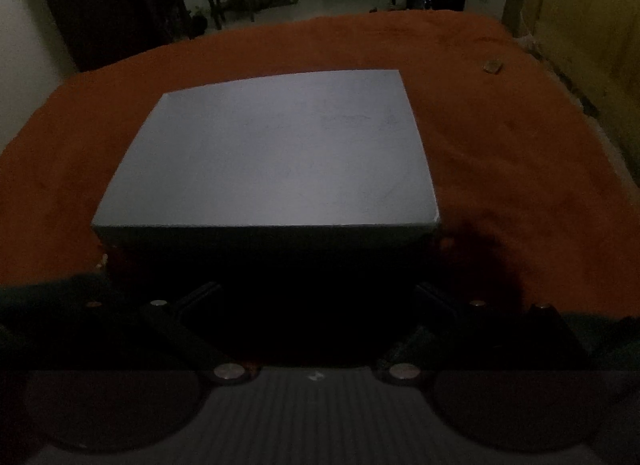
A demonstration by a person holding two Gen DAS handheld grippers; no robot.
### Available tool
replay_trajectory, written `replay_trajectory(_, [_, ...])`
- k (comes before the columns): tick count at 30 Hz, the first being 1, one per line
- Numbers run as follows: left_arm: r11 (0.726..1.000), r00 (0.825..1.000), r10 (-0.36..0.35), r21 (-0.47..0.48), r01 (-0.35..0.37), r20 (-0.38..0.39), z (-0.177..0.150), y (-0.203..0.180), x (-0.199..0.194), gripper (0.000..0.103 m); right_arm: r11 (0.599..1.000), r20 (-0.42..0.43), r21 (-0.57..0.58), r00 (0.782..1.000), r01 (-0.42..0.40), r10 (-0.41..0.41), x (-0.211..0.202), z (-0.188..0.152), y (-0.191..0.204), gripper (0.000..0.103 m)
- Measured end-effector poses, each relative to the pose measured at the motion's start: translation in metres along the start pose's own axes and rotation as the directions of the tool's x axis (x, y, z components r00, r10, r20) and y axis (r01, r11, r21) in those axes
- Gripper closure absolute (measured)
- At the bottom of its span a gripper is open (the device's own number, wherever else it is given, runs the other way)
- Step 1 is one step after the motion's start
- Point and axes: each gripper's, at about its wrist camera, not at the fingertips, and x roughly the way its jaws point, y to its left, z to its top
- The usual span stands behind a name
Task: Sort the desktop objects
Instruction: 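Hold the box lid edge with both tools and lower it onto the box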
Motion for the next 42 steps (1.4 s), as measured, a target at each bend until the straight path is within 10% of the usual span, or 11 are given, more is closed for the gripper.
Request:
replay_trajectory(17, [0.999,0.998,-0.014,-0.045,0.016,0.053,-0.002,0.007,-0.015,0.001,1.0,0.066,-0.003,0.998,-0.021,0.022,-0.007,-0.001,-0.005,0.0])
replay_trajectory(29, [0.984,0.985,0.169,-0.061,-0.167,0.021,-0.012,-0.007,-0.003,0.001,0.994,0.122,0.015,0.986,0.11,-0.111,0.002,-0.024,0.01,0.0])
replay_trajectory(42, [0.981,0.988,0.157,-0.11,-0.157,-0.014,-0.015,0.003,0.004,0.001,0.996,0.081,0.025,0.992,0.091,-0.093,0.012,-0.024,0.0,0.0])
